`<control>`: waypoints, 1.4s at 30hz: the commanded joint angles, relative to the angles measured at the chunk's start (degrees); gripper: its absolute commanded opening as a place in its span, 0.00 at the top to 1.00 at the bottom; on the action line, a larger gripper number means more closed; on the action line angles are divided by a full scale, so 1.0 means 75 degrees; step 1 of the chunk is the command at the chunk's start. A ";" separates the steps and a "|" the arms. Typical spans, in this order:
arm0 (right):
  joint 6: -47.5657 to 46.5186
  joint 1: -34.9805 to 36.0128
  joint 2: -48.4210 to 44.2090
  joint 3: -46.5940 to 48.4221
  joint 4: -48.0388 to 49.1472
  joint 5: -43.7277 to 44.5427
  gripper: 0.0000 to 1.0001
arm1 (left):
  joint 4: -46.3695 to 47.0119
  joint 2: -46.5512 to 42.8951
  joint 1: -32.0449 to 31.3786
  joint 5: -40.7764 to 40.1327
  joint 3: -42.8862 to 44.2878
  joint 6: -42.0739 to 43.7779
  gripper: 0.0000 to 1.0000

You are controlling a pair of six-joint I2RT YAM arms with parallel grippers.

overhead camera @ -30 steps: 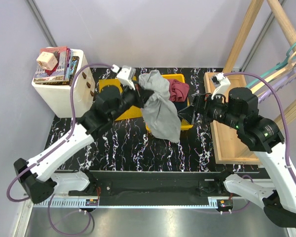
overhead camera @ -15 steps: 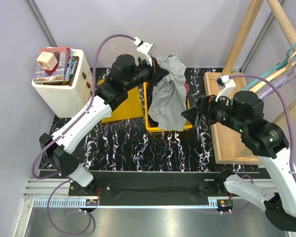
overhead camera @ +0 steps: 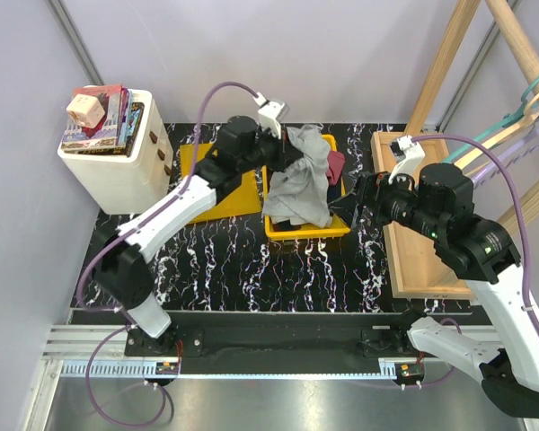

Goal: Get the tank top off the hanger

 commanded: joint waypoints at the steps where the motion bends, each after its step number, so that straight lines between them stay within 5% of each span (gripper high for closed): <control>1: 0.0004 0.0056 -0.0002 -0.0055 0.0190 -0.0046 0.02 | 0.1353 0.0701 -0.0009 0.0717 -0.0818 -0.0882 1.00; 8: 0.0028 0.0068 0.0010 -0.0208 0.0249 -0.0139 0.02 | 0.1483 0.2961 0.0014 0.1234 -0.0690 -0.1727 1.00; 14: -0.0054 0.0056 -0.0026 -0.0266 0.0097 -0.0081 0.01 | 0.1742 0.2954 0.0225 0.1106 -0.1124 -0.1975 0.99; 15: -0.0054 0.0068 -0.0037 -0.0278 0.0108 -0.0092 0.02 | 0.1648 0.2872 0.0237 0.1094 -0.1112 -0.1882 0.91; 22: -0.0043 0.0068 0.0068 -0.0372 0.0178 -0.0140 0.01 | 0.1132 0.1410 0.0237 0.0930 -0.1462 -0.1494 0.37; 27: -0.0066 0.0068 0.0010 -0.0372 0.0155 -0.0069 0.01 | 0.1119 -0.0019 0.0237 0.0894 -0.2095 -0.1470 0.21; 28: -0.0066 0.0068 0.0010 -0.0372 0.0132 -0.0046 0.01 | 0.1119 -0.0209 0.0237 0.0906 -0.2189 -0.1482 0.12; 35: -0.0171 0.0068 0.0126 -0.0384 -0.0044 0.0329 0.00 | 0.1540 -0.2456 0.0237 0.0929 -0.3700 -0.1681 0.07; 42: -0.0008 0.0640 0.0992 0.0248 -0.0009 0.0855 0.00 | 0.2687 -0.4896 0.0249 0.1163 -0.6694 -0.2863 0.07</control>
